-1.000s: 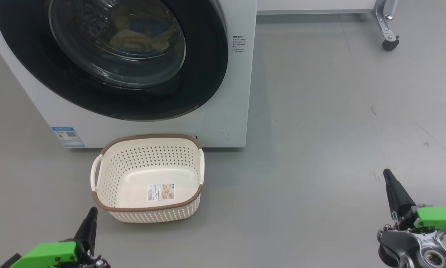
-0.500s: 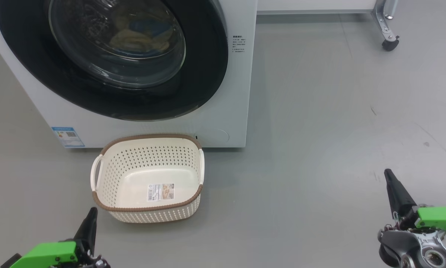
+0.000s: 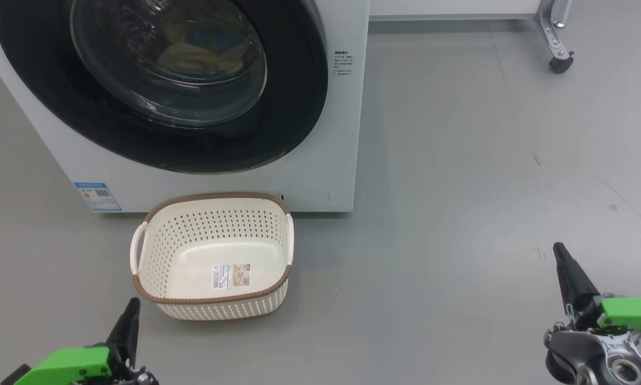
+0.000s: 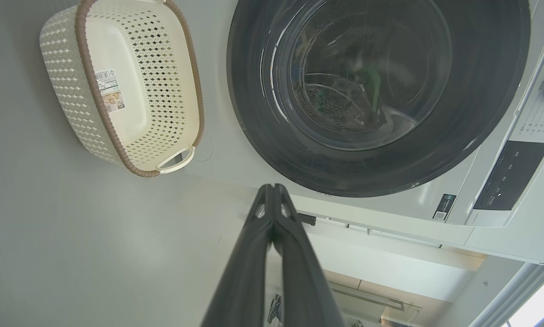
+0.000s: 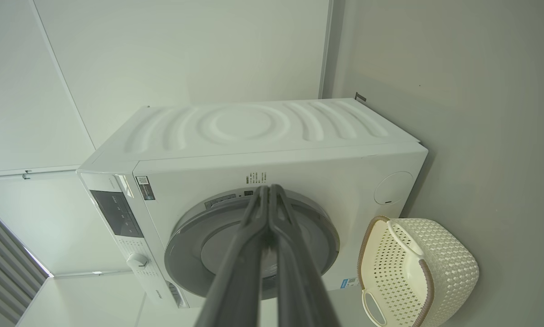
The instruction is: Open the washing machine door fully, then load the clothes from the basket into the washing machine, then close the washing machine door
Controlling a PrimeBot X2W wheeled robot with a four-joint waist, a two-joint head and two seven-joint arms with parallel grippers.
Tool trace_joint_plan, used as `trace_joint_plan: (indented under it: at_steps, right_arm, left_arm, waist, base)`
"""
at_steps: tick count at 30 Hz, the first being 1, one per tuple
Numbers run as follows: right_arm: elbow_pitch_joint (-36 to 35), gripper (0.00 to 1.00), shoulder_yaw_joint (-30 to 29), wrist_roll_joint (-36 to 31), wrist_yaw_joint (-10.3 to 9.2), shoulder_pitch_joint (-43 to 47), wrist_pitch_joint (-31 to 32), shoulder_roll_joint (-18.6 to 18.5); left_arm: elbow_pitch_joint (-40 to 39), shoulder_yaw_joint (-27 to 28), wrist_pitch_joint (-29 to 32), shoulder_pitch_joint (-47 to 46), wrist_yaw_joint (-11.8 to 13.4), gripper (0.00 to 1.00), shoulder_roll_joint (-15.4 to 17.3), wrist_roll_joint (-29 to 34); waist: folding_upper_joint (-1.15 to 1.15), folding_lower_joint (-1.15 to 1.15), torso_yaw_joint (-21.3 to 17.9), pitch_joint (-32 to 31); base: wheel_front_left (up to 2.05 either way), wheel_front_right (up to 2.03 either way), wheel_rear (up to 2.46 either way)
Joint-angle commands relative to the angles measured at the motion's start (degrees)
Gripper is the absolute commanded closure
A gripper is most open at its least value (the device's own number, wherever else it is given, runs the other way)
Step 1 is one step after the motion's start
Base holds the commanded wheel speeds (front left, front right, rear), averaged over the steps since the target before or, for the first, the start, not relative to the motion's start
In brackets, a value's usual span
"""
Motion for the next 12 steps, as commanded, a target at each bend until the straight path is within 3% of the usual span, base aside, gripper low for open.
trace_joint_plan:
  at_steps: [1,12]
  right_arm:
    - [-1.8,1.0,0.9,-0.4,0.24,-3.2,0.5,-0.7]
    - [-1.8,1.0,0.8,-0.5,0.24,-3.2,0.6,-0.6]
  left_arm:
    - [-2.1,2.0,0.2,-2.9,-0.4,1.0,0.5,-0.3]
    - [-2.1,2.0,0.2,-2.9,-0.4,1.0,0.5,-0.3]
  waist:
    - [0.0,0.0,0.0,0.0]
    - [0.0,0.0,0.0,0.0]
  base:
    - [0.0,0.0,0.0]
    - [0.0,0.0,0.0]
